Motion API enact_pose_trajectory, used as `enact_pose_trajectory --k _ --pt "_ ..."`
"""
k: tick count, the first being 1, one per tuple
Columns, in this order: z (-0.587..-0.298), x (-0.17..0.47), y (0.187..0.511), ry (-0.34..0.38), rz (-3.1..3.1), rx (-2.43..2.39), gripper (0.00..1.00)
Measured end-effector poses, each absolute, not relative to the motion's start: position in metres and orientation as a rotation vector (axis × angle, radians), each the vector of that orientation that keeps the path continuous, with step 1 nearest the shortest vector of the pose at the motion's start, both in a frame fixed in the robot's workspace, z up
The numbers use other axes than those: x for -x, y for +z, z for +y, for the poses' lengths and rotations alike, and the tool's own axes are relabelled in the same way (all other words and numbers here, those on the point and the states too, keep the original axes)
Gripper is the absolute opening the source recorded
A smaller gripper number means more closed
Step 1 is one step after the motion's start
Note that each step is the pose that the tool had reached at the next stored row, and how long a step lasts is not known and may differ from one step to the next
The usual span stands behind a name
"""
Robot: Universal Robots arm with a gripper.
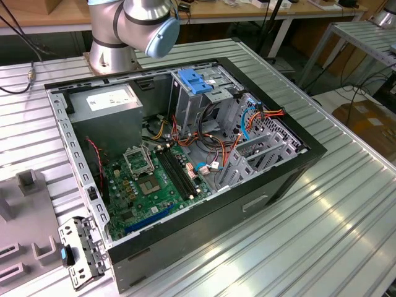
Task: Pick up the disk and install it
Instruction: 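Pick up the disk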
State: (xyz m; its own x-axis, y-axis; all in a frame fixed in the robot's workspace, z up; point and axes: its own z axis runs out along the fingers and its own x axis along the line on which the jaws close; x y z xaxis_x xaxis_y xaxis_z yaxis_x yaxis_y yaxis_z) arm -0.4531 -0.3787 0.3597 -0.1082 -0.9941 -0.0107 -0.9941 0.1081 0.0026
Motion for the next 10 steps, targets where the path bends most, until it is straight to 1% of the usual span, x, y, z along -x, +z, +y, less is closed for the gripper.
enact_pose_trajectory --k 1,2,3,10 --pt "-0.3787 0.4532 0.3579 0.014 2.330 2.098 0.53" --pt "-0.3788 0.4533 0.3559 0.014 2.328 2.100 0.53" --pt "-0.3787 0.4534 0.3542 0.014 2.328 2.101 0.60" --pt "-0.3787 0.4537 0.3498 0.015 2.327 2.100 0.60"
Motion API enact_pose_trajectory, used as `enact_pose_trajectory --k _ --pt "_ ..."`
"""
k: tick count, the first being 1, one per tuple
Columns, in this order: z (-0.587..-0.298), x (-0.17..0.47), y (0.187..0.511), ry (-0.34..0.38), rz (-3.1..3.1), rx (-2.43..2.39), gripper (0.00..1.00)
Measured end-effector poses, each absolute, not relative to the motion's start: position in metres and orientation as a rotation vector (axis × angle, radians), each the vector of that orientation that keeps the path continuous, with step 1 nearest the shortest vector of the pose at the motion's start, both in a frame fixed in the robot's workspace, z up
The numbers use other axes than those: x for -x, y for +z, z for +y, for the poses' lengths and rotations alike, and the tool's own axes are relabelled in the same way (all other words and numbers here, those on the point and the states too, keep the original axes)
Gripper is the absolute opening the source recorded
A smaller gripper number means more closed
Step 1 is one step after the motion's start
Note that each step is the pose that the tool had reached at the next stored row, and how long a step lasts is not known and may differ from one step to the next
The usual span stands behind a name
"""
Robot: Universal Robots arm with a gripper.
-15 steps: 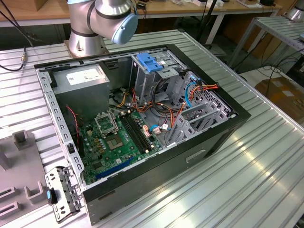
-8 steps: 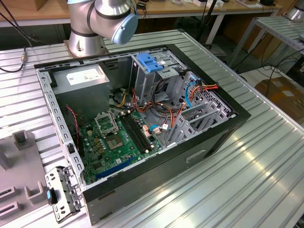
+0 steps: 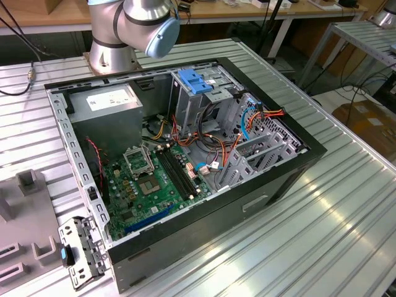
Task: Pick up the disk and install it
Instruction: 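Pick up the disk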
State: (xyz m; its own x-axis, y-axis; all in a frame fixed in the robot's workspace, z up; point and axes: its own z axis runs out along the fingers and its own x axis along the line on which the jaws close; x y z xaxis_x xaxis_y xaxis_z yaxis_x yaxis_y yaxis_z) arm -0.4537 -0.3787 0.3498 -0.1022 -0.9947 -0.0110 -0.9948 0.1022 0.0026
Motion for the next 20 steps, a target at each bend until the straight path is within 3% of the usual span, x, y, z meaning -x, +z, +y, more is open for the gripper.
enact_pose_trajectory --k 20 --pt "-0.3787 0.4537 0.3429 0.015 2.327 2.101 0.60"
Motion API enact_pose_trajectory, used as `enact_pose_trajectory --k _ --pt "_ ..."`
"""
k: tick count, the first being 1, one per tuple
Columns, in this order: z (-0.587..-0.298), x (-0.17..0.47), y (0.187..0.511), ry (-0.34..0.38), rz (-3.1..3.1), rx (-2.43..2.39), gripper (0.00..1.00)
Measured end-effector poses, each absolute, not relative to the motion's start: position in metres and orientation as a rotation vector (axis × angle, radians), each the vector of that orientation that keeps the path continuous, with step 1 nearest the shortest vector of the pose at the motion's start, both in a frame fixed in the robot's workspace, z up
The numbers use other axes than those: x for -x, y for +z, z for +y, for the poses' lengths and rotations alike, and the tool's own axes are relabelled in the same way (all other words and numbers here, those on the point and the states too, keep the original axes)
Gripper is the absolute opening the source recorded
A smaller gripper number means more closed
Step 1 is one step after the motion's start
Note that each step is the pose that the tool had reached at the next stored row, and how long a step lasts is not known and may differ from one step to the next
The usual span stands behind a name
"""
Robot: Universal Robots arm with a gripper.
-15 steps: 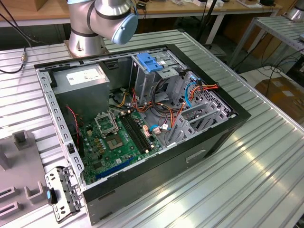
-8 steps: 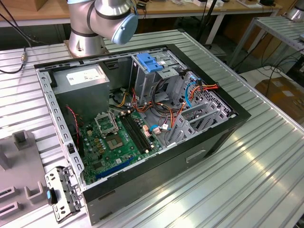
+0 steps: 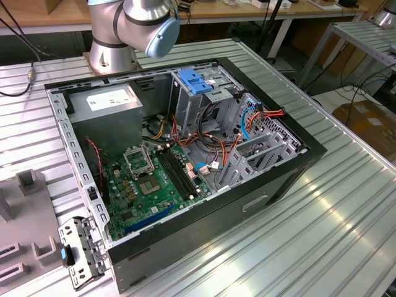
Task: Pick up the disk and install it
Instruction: 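Pick up the disk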
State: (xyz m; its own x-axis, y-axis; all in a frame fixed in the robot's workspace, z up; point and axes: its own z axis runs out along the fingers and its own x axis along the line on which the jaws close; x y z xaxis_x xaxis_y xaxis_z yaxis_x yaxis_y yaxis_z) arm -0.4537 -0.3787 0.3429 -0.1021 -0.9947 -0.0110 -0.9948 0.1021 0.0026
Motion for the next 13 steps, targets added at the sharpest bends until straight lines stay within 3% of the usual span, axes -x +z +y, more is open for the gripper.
enact_pose_trajectory --k 13 --pt "-0.378 0.460 0.311 0.015 2.318 2.111 0.60"
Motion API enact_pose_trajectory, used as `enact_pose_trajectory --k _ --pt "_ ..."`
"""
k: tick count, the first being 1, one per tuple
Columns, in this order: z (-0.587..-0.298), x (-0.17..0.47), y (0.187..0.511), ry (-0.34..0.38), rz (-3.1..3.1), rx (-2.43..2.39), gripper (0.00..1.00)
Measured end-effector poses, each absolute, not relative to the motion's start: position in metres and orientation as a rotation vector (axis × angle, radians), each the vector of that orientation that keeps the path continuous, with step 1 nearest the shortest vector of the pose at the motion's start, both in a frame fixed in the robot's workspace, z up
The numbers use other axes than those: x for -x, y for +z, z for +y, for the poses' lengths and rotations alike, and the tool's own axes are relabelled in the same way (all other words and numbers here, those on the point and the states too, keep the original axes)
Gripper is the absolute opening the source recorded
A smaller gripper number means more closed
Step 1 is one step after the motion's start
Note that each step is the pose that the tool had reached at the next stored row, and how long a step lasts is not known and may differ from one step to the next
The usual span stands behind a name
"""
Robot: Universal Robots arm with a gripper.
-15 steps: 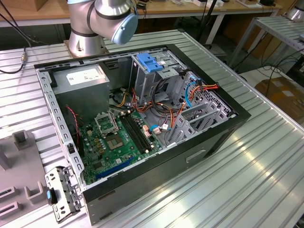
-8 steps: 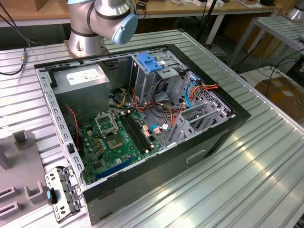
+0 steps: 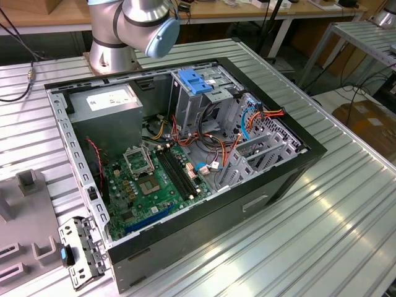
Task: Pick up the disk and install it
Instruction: 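Pick up the disk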
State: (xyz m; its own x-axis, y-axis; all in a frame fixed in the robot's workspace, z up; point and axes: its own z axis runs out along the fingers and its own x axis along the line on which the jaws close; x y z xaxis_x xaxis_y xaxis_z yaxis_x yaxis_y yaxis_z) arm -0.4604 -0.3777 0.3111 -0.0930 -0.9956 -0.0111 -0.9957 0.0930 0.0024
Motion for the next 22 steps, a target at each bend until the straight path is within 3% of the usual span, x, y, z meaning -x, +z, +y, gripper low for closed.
enact_pose_trajectory --k 9,10,11,22 --pt "-0.378 0.460 0.300 0.015 2.288 2.144 0.60" --pt "-0.378 0.460 0.300 0.015 2.288 2.144 0.59" --pt "-0.378 0.460 0.299 0.015 2.288 2.144 0.51" --pt "-0.375 0.460 0.294 0.013 2.288 2.144 0.51"
